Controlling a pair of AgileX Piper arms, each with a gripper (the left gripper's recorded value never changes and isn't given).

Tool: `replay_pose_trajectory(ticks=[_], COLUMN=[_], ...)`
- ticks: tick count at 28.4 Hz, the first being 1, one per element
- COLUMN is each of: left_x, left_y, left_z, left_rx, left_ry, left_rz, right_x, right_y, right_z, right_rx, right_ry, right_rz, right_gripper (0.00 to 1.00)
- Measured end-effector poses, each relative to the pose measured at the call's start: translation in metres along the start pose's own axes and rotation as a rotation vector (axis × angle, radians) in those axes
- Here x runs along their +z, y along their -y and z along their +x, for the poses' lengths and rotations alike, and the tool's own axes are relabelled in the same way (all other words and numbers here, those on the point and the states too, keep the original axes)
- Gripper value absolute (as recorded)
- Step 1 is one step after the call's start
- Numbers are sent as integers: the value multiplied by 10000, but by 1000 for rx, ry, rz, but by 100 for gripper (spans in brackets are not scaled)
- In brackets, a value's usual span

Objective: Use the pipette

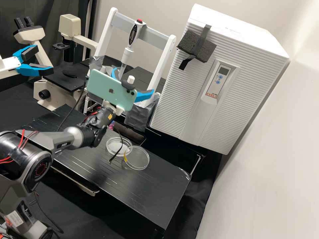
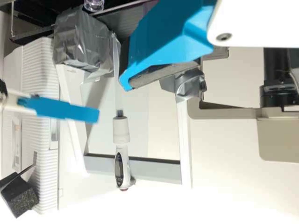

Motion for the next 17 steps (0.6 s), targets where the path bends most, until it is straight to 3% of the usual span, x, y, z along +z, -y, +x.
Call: replay_pose_trajectory(ticks=[4,7,10,15,17], left_x=[-19,-60,-88,-118,-138], left_y=[30,26,41,46,47], left_z=[-16,-26,-23,-25,-26], left_rx=[-12,-10,-16,-18,-19], left_ry=[-10,-28,-38,-49,-57], left_rz=[-3,0,0,2,4], right_x=[-177,-285,-366,-457,-495], right_y=[-24,-48,-49,8,44], right_z=[159,294,437,591,661], right_rx=[-11,-10,-2,-28,-43], right_ry=[-23,-22,-20,-23,-24], right_rz=[9,0,11,-17,-40], right_gripper=[100,100,100,100,100])
